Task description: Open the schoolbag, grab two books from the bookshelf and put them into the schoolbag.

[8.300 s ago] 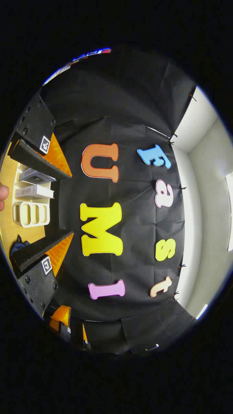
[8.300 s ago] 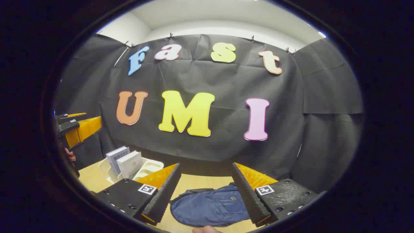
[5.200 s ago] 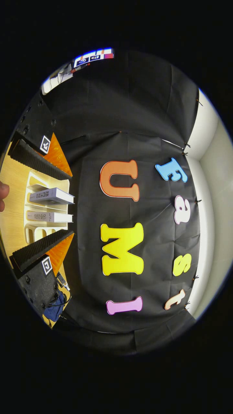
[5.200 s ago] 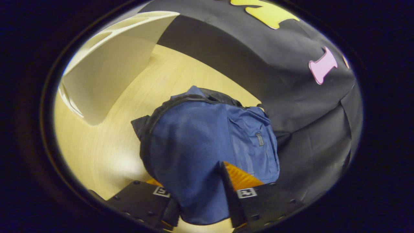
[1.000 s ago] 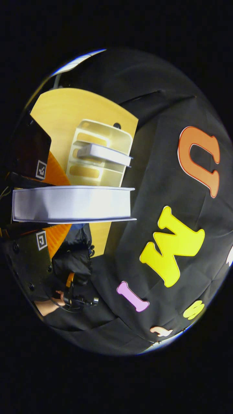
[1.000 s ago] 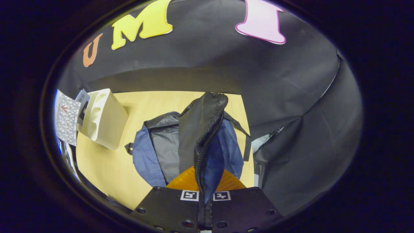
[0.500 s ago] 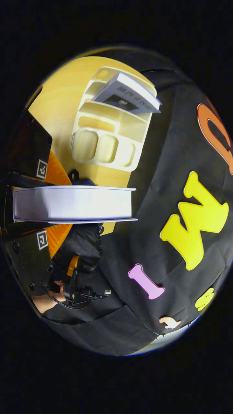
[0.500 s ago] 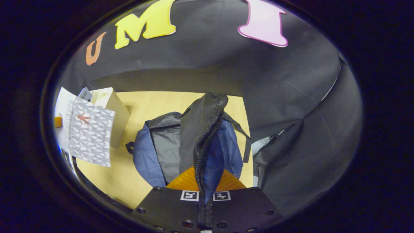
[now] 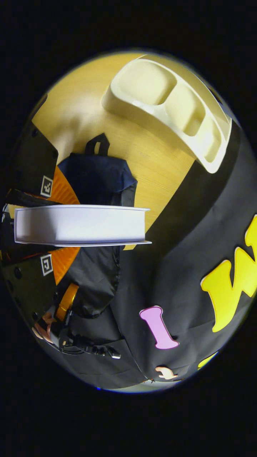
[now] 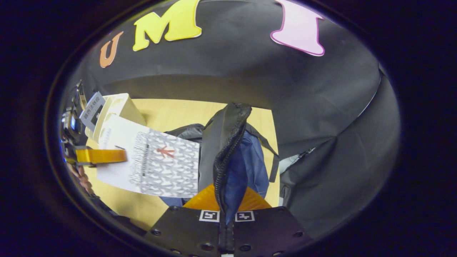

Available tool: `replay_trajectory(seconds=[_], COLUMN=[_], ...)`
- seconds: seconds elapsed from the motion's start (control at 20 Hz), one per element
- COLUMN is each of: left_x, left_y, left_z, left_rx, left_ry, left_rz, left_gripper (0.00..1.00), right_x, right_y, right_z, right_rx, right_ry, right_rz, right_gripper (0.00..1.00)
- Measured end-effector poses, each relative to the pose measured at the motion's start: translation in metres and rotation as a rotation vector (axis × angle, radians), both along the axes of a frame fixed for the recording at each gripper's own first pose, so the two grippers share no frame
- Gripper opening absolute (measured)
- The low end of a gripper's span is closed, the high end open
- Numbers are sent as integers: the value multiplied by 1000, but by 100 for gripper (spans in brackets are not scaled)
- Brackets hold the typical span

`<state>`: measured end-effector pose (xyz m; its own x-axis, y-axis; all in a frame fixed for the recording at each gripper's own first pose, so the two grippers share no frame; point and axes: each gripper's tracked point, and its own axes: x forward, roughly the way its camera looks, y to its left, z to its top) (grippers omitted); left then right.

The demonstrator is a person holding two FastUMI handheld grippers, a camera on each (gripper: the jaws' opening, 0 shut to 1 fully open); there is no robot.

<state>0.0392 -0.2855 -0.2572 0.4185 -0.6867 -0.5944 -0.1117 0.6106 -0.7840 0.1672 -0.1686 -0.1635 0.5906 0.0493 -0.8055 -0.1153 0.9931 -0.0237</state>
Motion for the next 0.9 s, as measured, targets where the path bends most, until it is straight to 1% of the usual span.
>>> replay_trajectory(seconds=[0.1, 0.2, 0.25, 0.5, 0.55, 0.65, 0.75, 0.8, 0.85, 0.9], left_x=[-2, 1, 2, 11, 14, 17, 15, 12, 7, 1], left_y=[-19, -39, -48, -79, -83, -90, -92, -87, -77, -70], left_z=[-13, -20, -27, -53, -59, -65, -71, -81, -94, -104], left_rx=[-67, -133, -149, -247, -266, -289, -289, -235, -154, -94], left_ry=[2, -29, -45, -18, -10, 5, 25, 50, 64, 77], left_rz=[-7, -4, 1, 68, 79, 101, 97, 92, 84, 65], left_gripper=[44, 44, 44, 44, 44, 44, 45, 38, 46, 50], right_x=[1, -2, -3, -4, -15, -17, -16, -17, -16, -16], right_y=[2, 8, 11, 29, 39, 41, 41, 40, 39, 39], right_z=[2, 6, 9, 17, 20, 22, 22, 21, 18, 17], right_rx=[3, 1, -2, -16, -18, -27, -33, -31, -27, -21], right_ry=[-4, -12, -19, -37, -37, -37, -36, -32, -27, -24], right_rz=[2, 13, 19, 46, 52, 60, 61, 60, 57, 54], right_gripper=[1, 1, 1, 1, 1, 1, 1, 1, 1, 1])
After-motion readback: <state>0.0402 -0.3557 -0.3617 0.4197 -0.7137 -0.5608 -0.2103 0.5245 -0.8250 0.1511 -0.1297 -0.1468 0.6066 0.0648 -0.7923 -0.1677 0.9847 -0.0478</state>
